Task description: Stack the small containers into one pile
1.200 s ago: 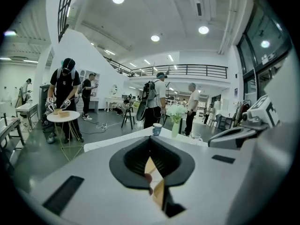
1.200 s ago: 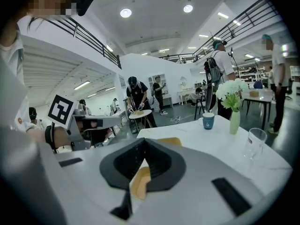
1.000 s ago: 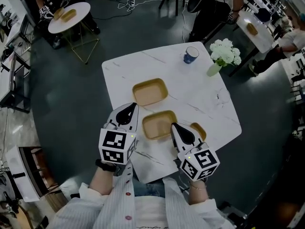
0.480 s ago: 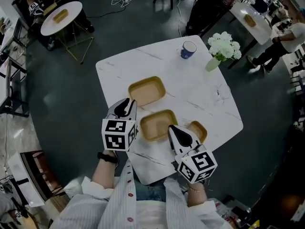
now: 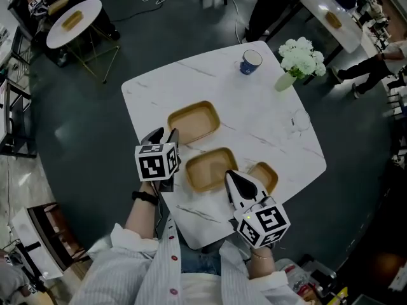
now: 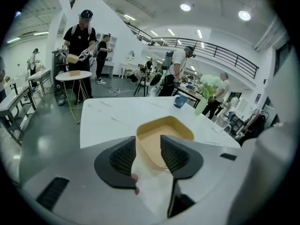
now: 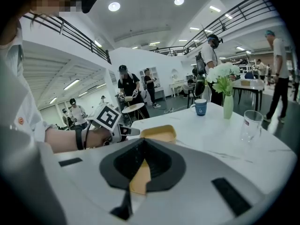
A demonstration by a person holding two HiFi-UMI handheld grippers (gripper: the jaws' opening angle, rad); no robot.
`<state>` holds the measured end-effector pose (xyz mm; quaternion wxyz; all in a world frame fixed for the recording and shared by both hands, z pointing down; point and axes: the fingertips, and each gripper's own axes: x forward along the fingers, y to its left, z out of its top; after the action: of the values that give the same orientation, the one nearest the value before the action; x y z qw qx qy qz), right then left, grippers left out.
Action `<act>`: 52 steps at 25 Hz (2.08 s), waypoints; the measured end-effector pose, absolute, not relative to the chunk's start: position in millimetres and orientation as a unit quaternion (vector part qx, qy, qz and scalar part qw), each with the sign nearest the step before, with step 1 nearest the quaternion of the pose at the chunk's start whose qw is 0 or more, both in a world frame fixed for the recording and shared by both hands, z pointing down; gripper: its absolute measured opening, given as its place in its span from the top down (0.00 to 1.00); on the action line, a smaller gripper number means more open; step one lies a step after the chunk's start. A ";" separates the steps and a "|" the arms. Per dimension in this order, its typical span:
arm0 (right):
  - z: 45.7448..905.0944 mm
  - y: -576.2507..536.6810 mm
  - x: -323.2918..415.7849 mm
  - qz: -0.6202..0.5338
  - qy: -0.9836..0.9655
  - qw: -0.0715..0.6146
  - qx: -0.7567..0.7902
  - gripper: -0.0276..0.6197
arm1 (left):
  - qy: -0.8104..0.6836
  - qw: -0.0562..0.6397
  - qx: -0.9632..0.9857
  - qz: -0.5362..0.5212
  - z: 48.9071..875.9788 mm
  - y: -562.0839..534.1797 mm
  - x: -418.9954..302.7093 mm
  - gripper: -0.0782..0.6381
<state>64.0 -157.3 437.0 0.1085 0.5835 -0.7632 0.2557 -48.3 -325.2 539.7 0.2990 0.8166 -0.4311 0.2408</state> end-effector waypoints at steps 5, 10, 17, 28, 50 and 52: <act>445.3 -157.0 64.7 0.267 -0.758 0.112 0.585 0.94 | -0.431 0.332 0.800 0.254 564.6 -336.9 -45.0 0.66; 448.1 -159.7 61.4 0.274 -0.757 0.113 0.582 0.94 | -0.436 0.337 0.790 0.269 578.8 -344.2 -43.1 0.66; 450.9 -160.1 62.8 0.279 -0.754 0.117 0.583 0.94 | -0.438 0.341 0.781 0.286 590.6 -344.8 -42.3 0.75; 452.8 -158.0 70.1 0.285 -0.742 0.114 0.596 0.94 | -0.456 0.337 0.766 0.302 596.0 -348.4 -44.5 0.85; 444.3 -126.9 100.5 0.273 -0.791 0.119 0.535 0.94 | -0.528 0.355 0.735 0.234 527.7 -301.8 -37.5 0.85; 442.3 -121.5 105.7 0.270 -0.797 0.120 0.526 0.94 | -0.539 0.354 0.729 0.230 523.9 -290.1 -36.2 0.85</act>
<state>105.7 -121.5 442.3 0.1202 0.5265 -0.7973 0.2695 -36.2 -290.1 523.9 0.3539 0.7289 -0.5389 0.2304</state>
